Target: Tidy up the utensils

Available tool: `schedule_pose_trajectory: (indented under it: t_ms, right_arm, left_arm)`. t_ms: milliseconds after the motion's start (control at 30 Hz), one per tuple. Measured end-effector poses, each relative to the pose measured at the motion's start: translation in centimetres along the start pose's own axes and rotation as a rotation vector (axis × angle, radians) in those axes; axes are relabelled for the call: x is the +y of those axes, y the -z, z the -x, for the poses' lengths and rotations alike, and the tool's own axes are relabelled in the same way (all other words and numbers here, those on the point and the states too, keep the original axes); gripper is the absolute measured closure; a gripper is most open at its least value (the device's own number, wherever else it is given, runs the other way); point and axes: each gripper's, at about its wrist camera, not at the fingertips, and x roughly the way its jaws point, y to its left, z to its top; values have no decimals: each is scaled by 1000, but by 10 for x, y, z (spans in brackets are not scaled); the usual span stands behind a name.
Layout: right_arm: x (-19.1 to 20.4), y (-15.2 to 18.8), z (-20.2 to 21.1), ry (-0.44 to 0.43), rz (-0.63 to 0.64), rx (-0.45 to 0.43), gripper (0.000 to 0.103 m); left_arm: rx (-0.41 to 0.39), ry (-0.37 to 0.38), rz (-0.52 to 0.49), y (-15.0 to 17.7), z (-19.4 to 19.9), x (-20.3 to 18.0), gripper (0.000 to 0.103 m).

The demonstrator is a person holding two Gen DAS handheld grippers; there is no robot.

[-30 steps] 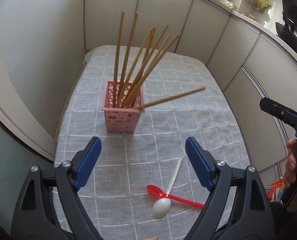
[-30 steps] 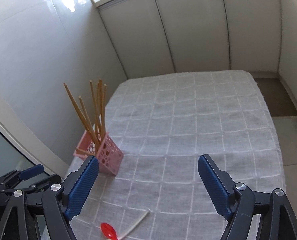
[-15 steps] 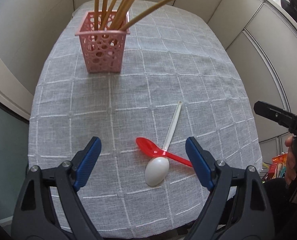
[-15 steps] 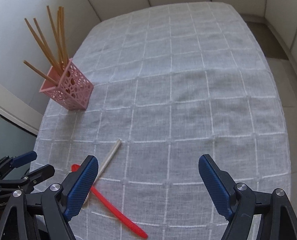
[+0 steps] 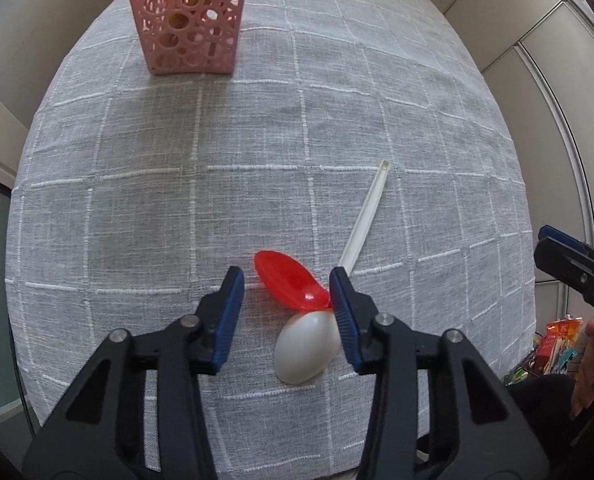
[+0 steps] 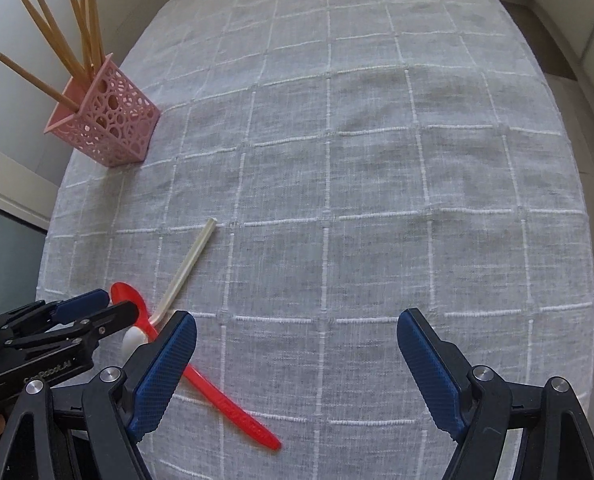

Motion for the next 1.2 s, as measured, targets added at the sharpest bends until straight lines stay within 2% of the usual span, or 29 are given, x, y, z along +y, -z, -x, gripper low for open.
schedule_pose_trajectory:
  t_ms: [67, 100, 267, 533, 667, 800, 967, 1200]
  right_arm:
    - [0, 1, -1, 2, 0, 4, 16]
    - [-1, 1, -2, 3, -1, 7, 16]
    - [-1, 1, -5, 5, -5, 15, 16]
    - [3, -1, -12, 4, -17, 28, 17]
    - [11, -4, -21, 9, -23, 35, 16]
    - [21, -10, -40, -3, -42, 62, 17]
    - [34, -22, -69, -8, -75, 110, 20]
    - [47, -34, -95, -36, -125, 139, 31]
  left_arm:
    - [-11, -9, 3, 0, -4, 0, 81]
    - [-11, -8, 5, 1, -6, -1, 86]
    - [-59, 46, 13, -1, -1, -4, 95]
    - [-198, 96, -33, -5, 55, -2, 100]
    - [-275, 61, -65, -4, 87, 8, 100]
    - [-354, 54, -53, -6, 113, 21, 100]
    - [-438, -19, -36, -8, 135, 40, 100]
    - [-427, -41, -4, -14, 132, 61, 100]
